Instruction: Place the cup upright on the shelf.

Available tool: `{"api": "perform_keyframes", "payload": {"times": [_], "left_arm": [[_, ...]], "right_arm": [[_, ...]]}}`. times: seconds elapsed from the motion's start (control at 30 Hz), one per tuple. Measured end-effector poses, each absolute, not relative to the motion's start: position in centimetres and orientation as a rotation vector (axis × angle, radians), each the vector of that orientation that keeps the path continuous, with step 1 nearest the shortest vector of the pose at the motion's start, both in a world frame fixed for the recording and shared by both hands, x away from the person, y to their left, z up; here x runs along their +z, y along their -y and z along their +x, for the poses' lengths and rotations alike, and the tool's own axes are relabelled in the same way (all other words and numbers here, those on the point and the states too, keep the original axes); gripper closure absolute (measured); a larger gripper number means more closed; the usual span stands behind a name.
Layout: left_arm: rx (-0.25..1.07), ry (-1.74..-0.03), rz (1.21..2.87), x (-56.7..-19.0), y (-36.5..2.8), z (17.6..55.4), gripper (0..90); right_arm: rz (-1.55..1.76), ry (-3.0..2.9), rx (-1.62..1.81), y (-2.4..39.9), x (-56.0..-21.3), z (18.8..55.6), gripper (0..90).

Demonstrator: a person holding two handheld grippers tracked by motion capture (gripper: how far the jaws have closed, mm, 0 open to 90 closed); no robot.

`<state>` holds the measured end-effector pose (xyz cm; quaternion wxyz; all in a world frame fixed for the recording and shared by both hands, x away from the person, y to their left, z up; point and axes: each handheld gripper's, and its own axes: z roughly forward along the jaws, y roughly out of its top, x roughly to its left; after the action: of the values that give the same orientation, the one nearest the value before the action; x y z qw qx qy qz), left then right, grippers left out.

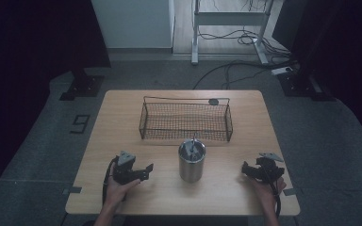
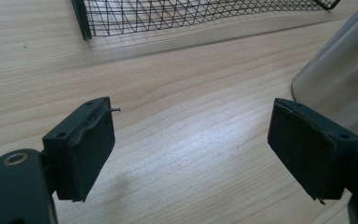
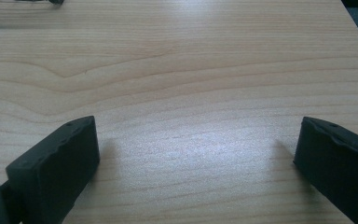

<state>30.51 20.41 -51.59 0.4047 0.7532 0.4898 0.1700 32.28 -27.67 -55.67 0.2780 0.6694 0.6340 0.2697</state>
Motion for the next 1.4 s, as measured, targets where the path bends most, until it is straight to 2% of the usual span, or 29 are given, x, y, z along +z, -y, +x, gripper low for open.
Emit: {"api": "perform_keyframes", "payload": {"times": [0.53,1.03,1.4], "left_arm": [[0.381,-1.283,1.893,-52.0,-20.9,30.8,15.0],[0.402,-1.297,1.871,-51.8,-21.3,30.7,15.0],[0.402,-1.185,1.837,-49.5,-20.8,29.2,14.9]], "right_arm": [[1.787,-1.713,0.729,27.8,-55.7,32.2,0.3],[1.789,-1.712,0.73,27.8,-55.7,32.2,0.3],[1.788,-1.712,0.731,27.8,-55.7,32.2,0.4]]}}
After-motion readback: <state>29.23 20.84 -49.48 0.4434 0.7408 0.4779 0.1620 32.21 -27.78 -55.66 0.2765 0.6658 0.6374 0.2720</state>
